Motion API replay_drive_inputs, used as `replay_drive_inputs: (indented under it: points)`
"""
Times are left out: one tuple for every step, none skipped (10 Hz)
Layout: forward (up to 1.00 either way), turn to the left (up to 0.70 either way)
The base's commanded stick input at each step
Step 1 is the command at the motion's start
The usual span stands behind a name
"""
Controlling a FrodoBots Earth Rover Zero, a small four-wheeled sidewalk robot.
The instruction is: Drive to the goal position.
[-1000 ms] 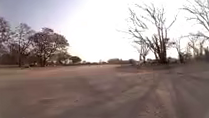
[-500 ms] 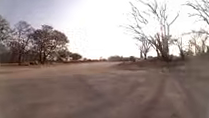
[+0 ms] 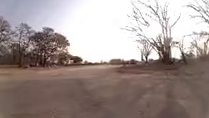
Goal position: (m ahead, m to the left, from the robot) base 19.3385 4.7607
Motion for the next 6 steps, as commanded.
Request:
replay_drive_inputs:
  points:
    - [0.69,0.0]
    - [0.69,0.0]
    - [0.69,0.0]
    - [0.69,0.0]
    - [0.69,0.0]
    - [0.69,0.0]
